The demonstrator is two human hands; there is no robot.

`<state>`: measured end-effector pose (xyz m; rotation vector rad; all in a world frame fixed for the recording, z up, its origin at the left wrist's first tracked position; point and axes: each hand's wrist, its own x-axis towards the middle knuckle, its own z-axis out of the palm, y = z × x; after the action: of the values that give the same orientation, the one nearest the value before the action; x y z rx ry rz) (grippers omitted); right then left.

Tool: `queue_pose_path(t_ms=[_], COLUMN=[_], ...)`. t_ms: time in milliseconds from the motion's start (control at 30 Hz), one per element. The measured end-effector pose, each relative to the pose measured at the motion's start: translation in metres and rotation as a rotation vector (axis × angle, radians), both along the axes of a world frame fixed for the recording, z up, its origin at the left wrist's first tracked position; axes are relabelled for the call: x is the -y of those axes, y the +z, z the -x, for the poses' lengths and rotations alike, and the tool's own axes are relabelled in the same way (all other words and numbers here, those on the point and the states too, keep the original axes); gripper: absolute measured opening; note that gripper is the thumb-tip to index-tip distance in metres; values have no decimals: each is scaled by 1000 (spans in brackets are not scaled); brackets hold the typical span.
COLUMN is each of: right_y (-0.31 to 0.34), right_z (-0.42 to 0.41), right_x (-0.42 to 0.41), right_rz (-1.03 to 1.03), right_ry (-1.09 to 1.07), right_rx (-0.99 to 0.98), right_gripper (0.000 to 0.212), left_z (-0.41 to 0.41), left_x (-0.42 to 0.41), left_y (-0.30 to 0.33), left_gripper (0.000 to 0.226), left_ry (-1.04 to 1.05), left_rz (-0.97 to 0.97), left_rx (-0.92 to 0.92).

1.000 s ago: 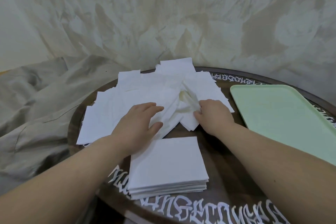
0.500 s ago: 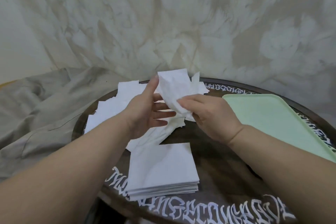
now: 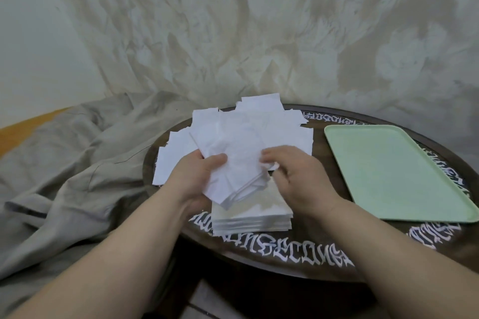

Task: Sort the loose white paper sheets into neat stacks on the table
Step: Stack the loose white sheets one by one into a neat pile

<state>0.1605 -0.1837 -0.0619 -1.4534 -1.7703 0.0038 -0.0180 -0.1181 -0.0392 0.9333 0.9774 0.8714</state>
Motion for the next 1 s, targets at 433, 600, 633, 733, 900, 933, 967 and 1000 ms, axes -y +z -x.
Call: queue_pose_path(t_ms=[433, 600, 633, 733, 900, 933, 967, 1000], right_y=[-15, -17, -17, -15, -10, -11, -12, -13], right_z=[28, 25, 24, 23, 24, 23, 22, 21], right_x=[0, -2, 0, -1, -4, -4, -4, -3], right_rz=[315, 288, 298, 290, 219, 220, 223, 231], right_ry=[5, 14, 9, -26, -42, -42, -41, -38], right_rx=[-386, -264, -233, -146, -130, -117, -109, -104], right_gripper=[20, 38, 37, 21, 17, 13, 9, 8], left_z=[21, 20, 20, 17, 12, 12, 12, 12], left_x=[12, 4, 3, 0, 2, 2, 2, 0], left_y=[-24, -28, -28, -32, -32, -32, -32, -31], left_gripper=[43, 34, 30, 26, 28, 29, 32, 37], left_ry=[-135, -54, -39, -31, -80, -90, -92, -90], left_rz=[0, 44, 35, -14, -115, -110, -90, -61], left_rx=[101, 67, 33, -52, -140, -134, -115, -98])
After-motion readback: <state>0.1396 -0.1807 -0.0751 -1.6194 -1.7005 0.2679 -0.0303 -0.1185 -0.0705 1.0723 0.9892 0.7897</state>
